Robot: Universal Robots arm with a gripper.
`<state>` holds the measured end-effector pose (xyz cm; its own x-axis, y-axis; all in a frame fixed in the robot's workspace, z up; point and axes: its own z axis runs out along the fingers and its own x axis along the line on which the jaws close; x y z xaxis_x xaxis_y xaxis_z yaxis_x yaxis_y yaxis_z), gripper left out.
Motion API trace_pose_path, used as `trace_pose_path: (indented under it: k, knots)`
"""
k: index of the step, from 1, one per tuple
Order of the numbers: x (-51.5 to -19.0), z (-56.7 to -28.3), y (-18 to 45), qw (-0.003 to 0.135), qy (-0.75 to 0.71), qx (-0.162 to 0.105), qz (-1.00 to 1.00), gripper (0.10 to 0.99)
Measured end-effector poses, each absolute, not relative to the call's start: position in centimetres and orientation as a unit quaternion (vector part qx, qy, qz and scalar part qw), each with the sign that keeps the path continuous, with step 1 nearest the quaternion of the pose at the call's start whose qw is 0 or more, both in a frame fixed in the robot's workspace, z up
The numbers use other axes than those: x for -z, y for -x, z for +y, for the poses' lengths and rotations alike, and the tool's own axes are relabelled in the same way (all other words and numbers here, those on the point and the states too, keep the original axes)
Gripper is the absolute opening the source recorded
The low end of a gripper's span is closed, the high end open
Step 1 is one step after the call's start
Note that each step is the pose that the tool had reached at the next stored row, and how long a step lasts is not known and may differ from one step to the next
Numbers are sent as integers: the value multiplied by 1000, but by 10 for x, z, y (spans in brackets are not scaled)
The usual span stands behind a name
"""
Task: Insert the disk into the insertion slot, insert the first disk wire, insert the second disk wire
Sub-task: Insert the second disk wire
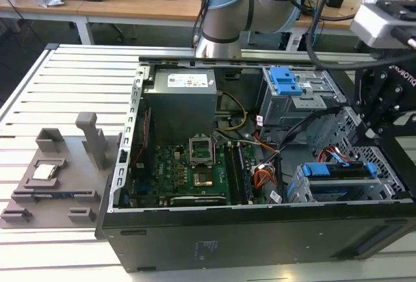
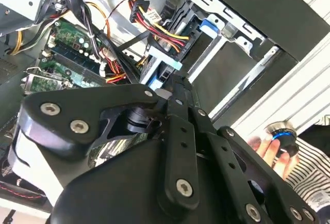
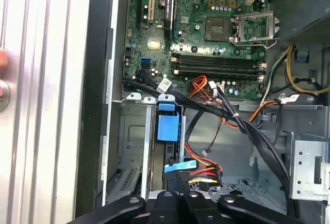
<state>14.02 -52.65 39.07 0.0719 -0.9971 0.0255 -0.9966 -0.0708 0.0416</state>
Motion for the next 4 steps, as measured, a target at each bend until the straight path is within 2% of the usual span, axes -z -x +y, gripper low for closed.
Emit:
trace_pose_path:
  k: [4]
  knots:
    - [-391,-526,-140,24,-732,5,-681,106]
